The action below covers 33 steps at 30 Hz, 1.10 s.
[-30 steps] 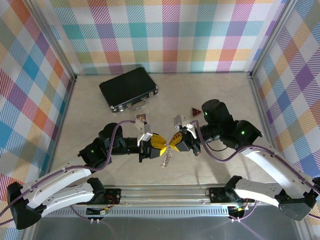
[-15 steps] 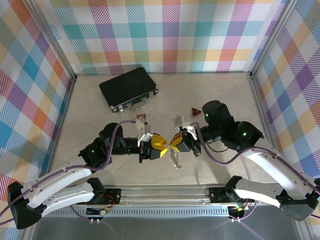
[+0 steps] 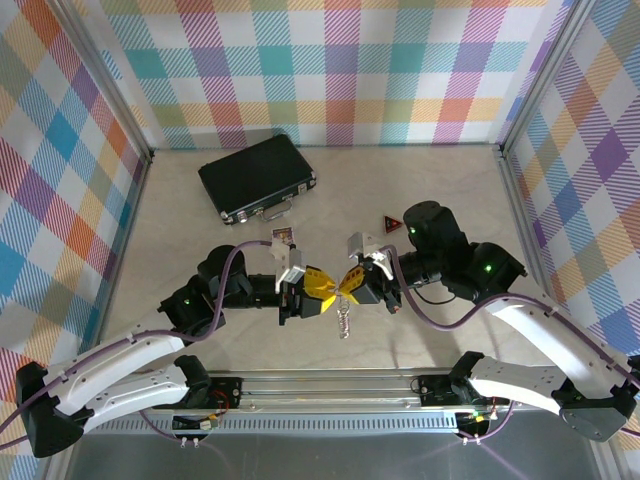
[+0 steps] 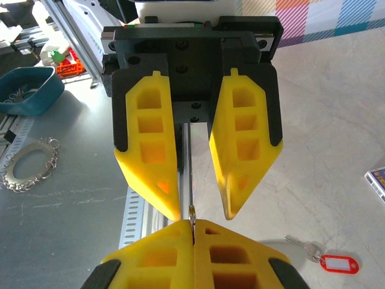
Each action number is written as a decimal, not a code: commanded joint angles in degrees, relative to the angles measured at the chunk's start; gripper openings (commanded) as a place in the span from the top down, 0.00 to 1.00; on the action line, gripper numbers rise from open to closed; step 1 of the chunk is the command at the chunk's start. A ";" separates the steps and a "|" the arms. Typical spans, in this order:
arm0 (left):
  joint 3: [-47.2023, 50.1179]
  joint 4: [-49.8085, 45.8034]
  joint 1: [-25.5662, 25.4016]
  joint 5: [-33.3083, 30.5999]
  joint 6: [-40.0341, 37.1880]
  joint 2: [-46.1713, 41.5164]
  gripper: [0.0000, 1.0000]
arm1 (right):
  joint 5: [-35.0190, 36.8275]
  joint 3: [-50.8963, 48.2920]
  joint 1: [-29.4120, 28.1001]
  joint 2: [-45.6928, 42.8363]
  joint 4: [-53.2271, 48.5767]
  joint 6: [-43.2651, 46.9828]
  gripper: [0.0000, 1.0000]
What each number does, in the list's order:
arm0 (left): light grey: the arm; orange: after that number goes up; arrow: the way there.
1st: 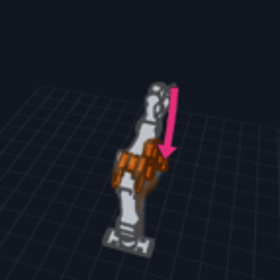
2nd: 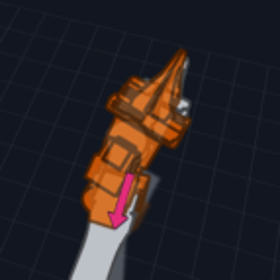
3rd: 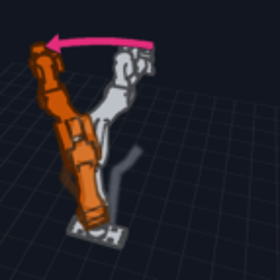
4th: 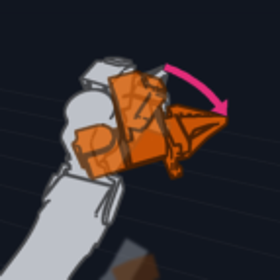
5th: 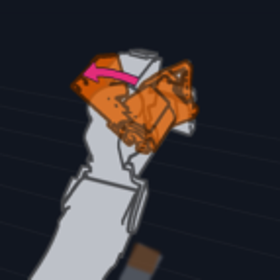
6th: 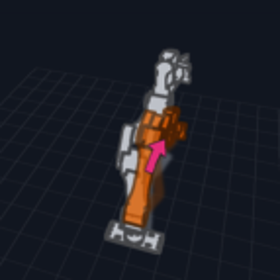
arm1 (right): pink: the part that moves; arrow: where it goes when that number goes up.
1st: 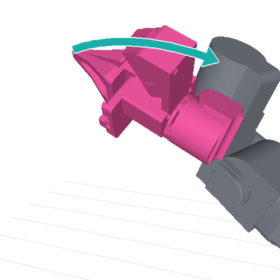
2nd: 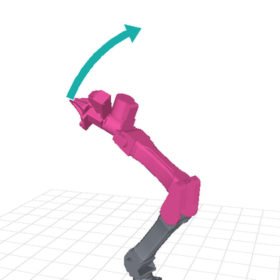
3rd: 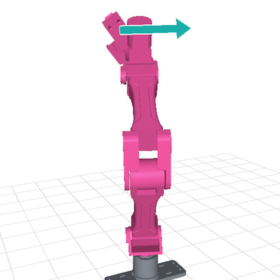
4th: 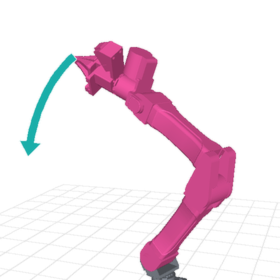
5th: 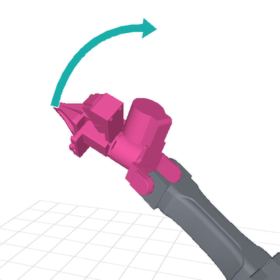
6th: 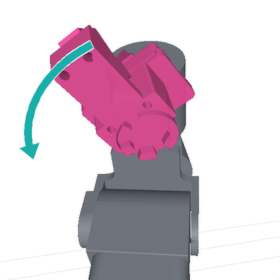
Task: Put the keys on the keyring
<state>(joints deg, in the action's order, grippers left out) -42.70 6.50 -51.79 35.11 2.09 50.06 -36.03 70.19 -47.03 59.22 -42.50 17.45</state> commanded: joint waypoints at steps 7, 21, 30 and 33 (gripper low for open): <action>-1.79 3.42 -0.59 0.38 -0.07 0.46 0.81 | -2.02 0.90 -0.88 0.52 1.01 1.22 1.00; -0.79 4.96 -0.59 0.19 0.24 -0.32 1.00 | -1.79 0.50 -1.43 -0.15 1.73 0.84 1.00; 0.33 6.30 -0.59 -1.27 -0.15 -2.32 1.00 | 0.74 -1.98 -1.48 -2.22 7.25 -3.85 0.73; 1.02 7.23 -0.61 -1.43 -0.23 -3.16 1.00 | 3.56 -2.61 -1.43 -2.78 9.13 -6.60 0.67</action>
<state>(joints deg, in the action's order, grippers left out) -42.46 9.58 -52.12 34.13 2.07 48.58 -34.24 68.47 -48.14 57.60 -37.23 13.82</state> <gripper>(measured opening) 0.059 0.325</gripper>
